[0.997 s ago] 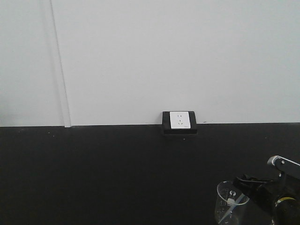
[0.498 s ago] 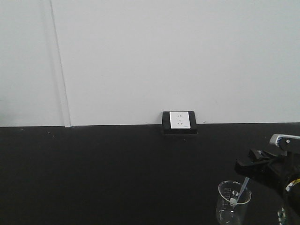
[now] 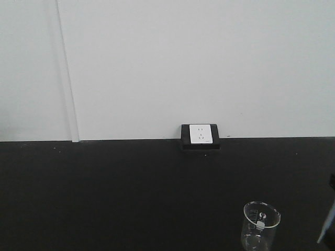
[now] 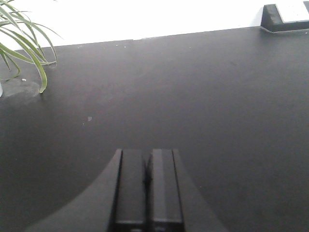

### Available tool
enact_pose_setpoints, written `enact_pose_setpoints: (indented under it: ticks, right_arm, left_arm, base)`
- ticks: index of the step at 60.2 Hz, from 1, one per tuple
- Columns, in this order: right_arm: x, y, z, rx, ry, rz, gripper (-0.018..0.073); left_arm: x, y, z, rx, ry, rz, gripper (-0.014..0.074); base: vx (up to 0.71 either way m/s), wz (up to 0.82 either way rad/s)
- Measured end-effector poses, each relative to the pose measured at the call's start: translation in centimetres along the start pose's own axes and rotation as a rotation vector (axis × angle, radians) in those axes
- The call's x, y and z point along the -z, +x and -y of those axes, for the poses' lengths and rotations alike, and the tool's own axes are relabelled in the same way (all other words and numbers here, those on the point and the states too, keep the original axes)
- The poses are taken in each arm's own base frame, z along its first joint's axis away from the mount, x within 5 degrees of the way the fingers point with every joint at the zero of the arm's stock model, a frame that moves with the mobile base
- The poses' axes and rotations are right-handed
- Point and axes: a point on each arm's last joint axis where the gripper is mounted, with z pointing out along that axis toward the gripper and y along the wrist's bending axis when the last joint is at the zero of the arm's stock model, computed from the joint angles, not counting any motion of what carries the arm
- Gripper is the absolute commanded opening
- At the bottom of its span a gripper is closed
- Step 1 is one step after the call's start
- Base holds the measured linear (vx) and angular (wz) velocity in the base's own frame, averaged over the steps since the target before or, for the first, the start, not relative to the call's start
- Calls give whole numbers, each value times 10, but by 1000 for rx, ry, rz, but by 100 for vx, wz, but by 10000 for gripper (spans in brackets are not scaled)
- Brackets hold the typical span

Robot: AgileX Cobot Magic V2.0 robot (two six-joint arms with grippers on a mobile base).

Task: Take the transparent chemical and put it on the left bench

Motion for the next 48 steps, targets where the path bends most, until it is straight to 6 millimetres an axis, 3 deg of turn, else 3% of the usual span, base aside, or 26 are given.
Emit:
enact_pose_setpoints:
  ticks: [9, 18, 48]
  right_arm:
    - [34, 16, -2, 1, 18, 5, -8]
    - [51, 24, -3, 2, 30, 23, -8]
    - [61, 24, -4, 4, 36, 61, -8]
  left_arm:
    - [0, 0, 0, 0, 0, 0, -3]
    - [0, 0, 0, 0, 0, 0, -3]
    - [0, 0, 0, 0, 0, 0, -3]
  base:
    - [0, 0]
    - [0, 0]
    - [0, 0]
